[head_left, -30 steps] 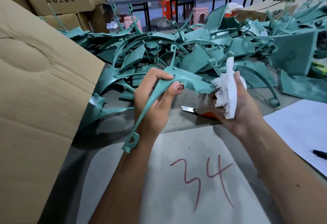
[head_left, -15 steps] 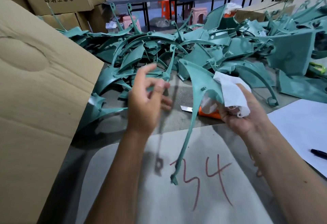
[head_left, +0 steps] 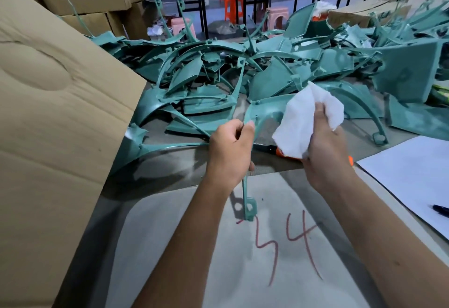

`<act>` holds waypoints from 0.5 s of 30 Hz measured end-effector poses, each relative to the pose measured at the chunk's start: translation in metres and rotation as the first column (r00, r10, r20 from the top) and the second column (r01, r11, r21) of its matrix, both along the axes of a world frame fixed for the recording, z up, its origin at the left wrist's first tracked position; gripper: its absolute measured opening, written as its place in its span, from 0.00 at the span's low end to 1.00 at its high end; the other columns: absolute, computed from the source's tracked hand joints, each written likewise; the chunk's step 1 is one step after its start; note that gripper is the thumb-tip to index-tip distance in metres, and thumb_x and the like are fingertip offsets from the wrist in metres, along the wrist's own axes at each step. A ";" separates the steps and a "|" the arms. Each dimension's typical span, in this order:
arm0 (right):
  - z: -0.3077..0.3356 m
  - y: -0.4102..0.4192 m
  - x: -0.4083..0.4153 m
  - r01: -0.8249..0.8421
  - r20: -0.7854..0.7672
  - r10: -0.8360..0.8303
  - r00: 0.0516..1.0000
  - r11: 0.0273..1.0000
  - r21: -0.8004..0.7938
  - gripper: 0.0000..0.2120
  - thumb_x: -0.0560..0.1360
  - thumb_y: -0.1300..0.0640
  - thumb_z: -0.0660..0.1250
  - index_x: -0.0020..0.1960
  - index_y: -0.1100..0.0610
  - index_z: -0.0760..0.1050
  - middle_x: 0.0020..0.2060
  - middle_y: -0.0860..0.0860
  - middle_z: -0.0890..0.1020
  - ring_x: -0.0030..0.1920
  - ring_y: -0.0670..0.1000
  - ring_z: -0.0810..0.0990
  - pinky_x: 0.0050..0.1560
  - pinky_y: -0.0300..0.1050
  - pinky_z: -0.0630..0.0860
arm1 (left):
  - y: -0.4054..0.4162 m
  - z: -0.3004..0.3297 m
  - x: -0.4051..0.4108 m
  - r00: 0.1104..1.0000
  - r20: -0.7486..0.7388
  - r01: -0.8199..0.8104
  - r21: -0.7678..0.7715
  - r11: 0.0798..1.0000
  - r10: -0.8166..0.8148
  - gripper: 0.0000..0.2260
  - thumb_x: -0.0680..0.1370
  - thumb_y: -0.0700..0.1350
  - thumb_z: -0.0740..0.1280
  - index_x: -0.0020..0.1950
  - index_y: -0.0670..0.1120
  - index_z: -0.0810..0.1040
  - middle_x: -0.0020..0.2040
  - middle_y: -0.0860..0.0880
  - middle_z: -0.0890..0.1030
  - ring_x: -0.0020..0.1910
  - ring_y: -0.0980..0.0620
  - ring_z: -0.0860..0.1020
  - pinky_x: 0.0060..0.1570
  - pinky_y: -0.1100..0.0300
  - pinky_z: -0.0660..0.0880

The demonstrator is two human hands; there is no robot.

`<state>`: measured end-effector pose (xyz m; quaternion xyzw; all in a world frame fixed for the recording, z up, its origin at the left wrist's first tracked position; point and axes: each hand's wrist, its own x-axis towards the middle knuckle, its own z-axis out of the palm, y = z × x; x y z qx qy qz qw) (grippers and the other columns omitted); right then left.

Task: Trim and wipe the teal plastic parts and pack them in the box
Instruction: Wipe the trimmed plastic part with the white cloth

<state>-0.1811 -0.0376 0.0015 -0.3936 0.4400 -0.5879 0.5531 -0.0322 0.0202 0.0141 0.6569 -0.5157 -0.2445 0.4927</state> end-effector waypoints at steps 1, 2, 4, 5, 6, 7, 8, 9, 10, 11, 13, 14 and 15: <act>0.001 0.007 0.005 -0.001 -0.093 -0.006 0.996 0.997 -0.073 0.14 0.83 0.40 0.62 0.54 0.45 0.83 0.47 0.53 0.88 0.45 0.46 0.85 0.53 0.56 0.83 | -0.001 -0.002 -0.002 0.999 -0.005 -0.049 -0.002 0.999 0.049 0.19 0.85 0.51 0.60 0.39 0.40 0.68 0.25 0.50 0.68 0.21 0.53 0.78 0.21 0.63 0.69; 0.000 0.011 0.008 -0.031 -0.173 0.005 0.985 0.989 -0.146 0.14 0.83 0.40 0.62 0.48 0.45 0.83 0.46 0.58 0.86 0.40 0.48 0.83 0.49 0.59 0.82 | -0.002 -0.005 -0.003 0.996 -0.022 -0.083 0.000 0.997 0.083 0.19 0.85 0.51 0.59 0.38 0.41 0.69 0.24 0.51 0.69 0.21 0.53 0.78 0.19 0.66 0.65; -0.004 0.015 0.013 -0.114 -0.265 0.051 0.963 0.967 -0.227 0.19 0.83 0.41 0.63 0.40 0.52 0.77 0.34 0.63 0.80 0.30 0.55 0.77 0.31 0.60 0.75 | -0.004 -0.011 -0.004 0.989 -0.086 -0.119 -0.006 0.993 0.118 0.20 0.85 0.51 0.59 0.40 0.39 0.71 0.24 0.52 0.68 0.20 0.53 0.77 0.18 0.67 0.65; -0.006 0.015 0.013 -0.140 -0.271 0.073 0.960 0.961 -0.237 0.20 0.83 0.42 0.64 0.36 0.52 0.75 0.28 0.57 0.77 0.26 0.52 0.74 0.25 0.51 0.71 | -0.005 -0.013 -0.005 0.985 -0.124 -0.126 -0.010 0.992 0.123 0.20 0.86 0.51 0.58 0.41 0.38 0.71 0.25 0.51 0.68 0.19 0.54 0.76 0.19 0.65 0.66; -0.006 0.015 0.014 -0.137 -0.232 0.083 0.969 0.964 -0.227 0.19 0.84 0.44 0.65 0.36 0.51 0.77 0.27 0.51 0.79 0.26 0.48 0.76 0.26 0.43 0.72 | -0.006 -0.016 -0.007 0.978 -0.167 -0.133 -0.014 0.991 0.128 0.20 0.86 0.51 0.58 0.42 0.38 0.72 0.27 0.50 0.68 0.19 0.54 0.75 0.20 0.64 0.67; -0.004 0.015 0.016 -0.100 -0.134 0.076 0.988 0.978 -0.181 0.16 0.84 0.47 0.65 0.40 0.50 0.80 0.32 0.48 0.84 0.31 0.46 0.82 0.30 0.41 0.77 | -0.007 -0.017 -0.010 0.964 -0.226 -0.146 -0.014 0.989 0.139 0.19 0.86 0.51 0.58 0.42 0.38 0.73 0.28 0.48 0.69 0.19 0.54 0.75 0.20 0.63 0.67; -0.003 0.015 0.017 -0.048 0.002 0.048 0.999 0.995 -0.089 0.10 0.84 0.49 0.66 0.46 0.50 0.81 0.40 0.47 0.88 0.38 0.45 0.86 0.36 0.40 0.81 | -0.008 -0.018 -0.012 0.937 -0.311 -0.171 -0.012 0.985 0.158 0.19 0.86 0.51 0.57 0.42 0.40 0.74 0.29 0.48 0.70 0.19 0.54 0.74 0.21 0.63 0.68; -0.002 0.014 0.018 0.002 0.124 -0.005 0.992 1.000 0.020 0.06 0.84 0.49 0.66 0.51 0.49 0.79 0.45 0.46 0.89 0.43 0.44 0.87 0.40 0.42 0.83 | -0.009 -0.017 -0.012 0.889 -0.423 -0.197 -0.012 0.980 0.174 0.18 0.86 0.51 0.57 0.42 0.42 0.74 0.29 0.48 0.71 0.19 0.55 0.73 0.21 0.63 0.68; -0.002 0.012 0.017 0.042 0.179 -0.059 0.982 0.994 0.098 0.05 0.84 0.48 0.66 0.53 0.48 0.78 0.47 0.46 0.88 0.45 0.44 0.87 0.44 0.45 0.84 | -0.010 -0.015 -0.011 0.826 -0.536 -0.217 -0.017 0.976 0.174 0.17 0.86 0.50 0.57 0.42 0.43 0.74 0.30 0.48 0.71 0.20 0.56 0.71 0.22 0.63 0.69; -0.001 0.011 0.016 0.055 0.163 -0.075 0.984 0.991 0.126 0.05 0.84 0.49 0.66 0.55 0.49 0.77 0.49 0.47 0.88 0.45 0.44 0.87 0.46 0.45 0.84 | -0.012 -0.013 -0.008 0.773 -0.614 -0.223 -0.026 0.974 0.160 0.17 0.87 0.50 0.57 0.42 0.43 0.73 0.29 0.50 0.71 0.21 0.56 0.70 0.22 0.63 0.69; 0.001 0.015 0.015 -0.048 0.109 0.040 0.993 0.996 0.073 0.08 0.85 0.51 0.64 0.60 0.52 0.78 0.50 0.48 0.88 0.44 0.43 0.87 0.43 0.40 0.83 | -0.013 -0.014 -0.001 0.756 -0.644 -0.186 -0.047 0.981 0.113 0.17 0.87 0.50 0.57 0.42 0.44 0.73 0.27 0.52 0.71 0.22 0.56 0.69 0.22 0.63 0.68; 0.002 0.020 0.017 -0.167 0.131 0.162 0.978 0.985 0.030 0.10 0.85 0.52 0.64 0.61 0.55 0.79 0.48 0.48 0.89 0.44 0.43 0.87 0.41 0.38 0.82 | -0.012 -0.014 -0.001 0.777 -0.623 -0.154 -0.048 0.987 0.091 0.17 0.87 0.50 0.57 0.42 0.44 0.74 0.26 0.53 0.72 0.22 0.56 0.69 0.22 0.64 0.68; 0.004 0.026 0.020 -0.293 0.155 0.289 0.945 0.956 0.003 0.11 0.85 0.52 0.64 0.61 0.57 0.79 0.45 0.50 0.89 0.44 0.46 0.88 0.39 0.39 0.82 | -0.011 -0.014 -0.003 0.803 -0.591 -0.119 -0.043 0.992 0.071 0.17 0.87 0.50 0.57 0.43 0.44 0.76 0.27 0.52 0.74 0.23 0.55 0.71 0.23 0.63 0.70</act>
